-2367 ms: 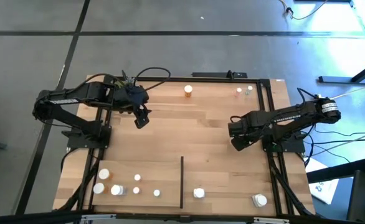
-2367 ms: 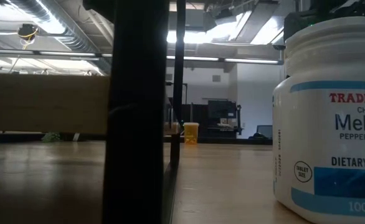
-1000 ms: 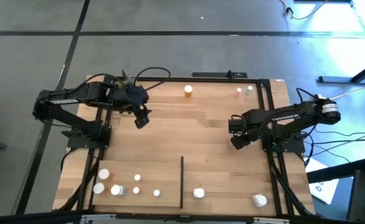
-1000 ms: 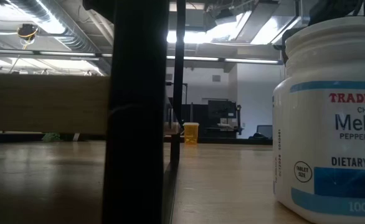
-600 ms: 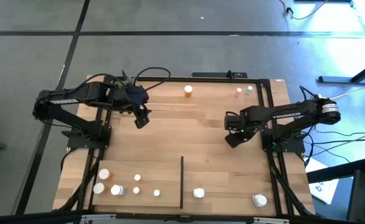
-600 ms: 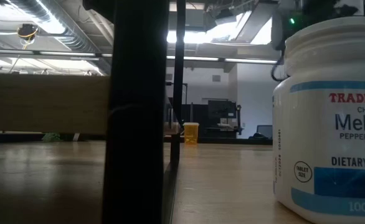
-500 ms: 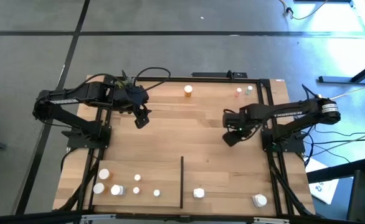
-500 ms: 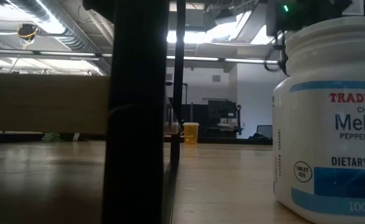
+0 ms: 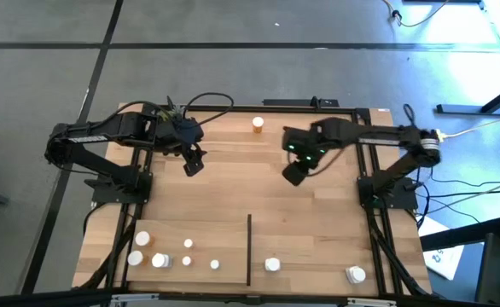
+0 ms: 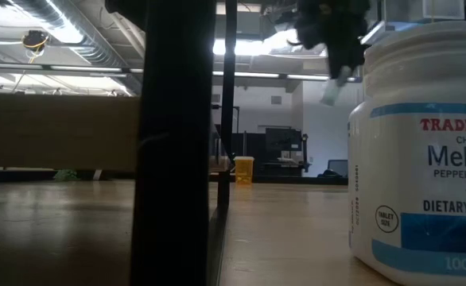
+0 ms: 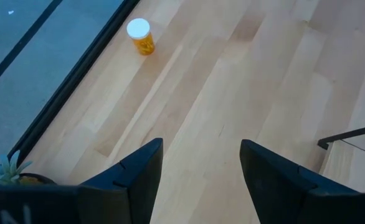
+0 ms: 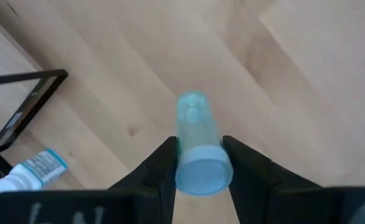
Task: Pick and place medicine bottles onto shelf by color
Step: Put the bottom small blue pill bottle on the shelf aligned with the other small blue pill bottle
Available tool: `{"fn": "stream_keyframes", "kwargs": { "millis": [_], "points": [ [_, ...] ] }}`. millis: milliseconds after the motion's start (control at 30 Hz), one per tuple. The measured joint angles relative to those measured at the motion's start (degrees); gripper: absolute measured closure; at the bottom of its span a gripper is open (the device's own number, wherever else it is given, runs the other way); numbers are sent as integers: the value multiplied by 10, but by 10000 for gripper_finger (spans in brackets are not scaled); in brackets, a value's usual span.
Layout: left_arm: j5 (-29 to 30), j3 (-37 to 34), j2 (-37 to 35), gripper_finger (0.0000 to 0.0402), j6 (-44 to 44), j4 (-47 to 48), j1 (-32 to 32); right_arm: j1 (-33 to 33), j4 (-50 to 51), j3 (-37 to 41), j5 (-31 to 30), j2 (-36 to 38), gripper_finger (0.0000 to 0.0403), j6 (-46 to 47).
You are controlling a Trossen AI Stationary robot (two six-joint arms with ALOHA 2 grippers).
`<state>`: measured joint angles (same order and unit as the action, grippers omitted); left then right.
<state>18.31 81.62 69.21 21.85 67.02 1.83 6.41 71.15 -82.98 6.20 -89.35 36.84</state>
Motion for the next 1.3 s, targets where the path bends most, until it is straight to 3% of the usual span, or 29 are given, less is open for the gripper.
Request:
{"fn": "stream_keyframes", "kwargs": {
  "millis": [400, 567, 900, 1300],
  "points": [
    [-35, 0, 0, 195, 0, 4, -9, 24, 102, -319, -2, -254, 286, -195],
    [-37, 0, 0, 195, 1, 7, -20, 24, 113, -400, -2, -330, 286, -234],
    [-37, 0, -1, 195, 6, 12, -47, 24, 84, -426, -2, -430, 286, -284],
    [-36, 0, -34, 195, 37, 12, -71, 18, 79, -426, -21, -468, 286, -298]
  ]
}}
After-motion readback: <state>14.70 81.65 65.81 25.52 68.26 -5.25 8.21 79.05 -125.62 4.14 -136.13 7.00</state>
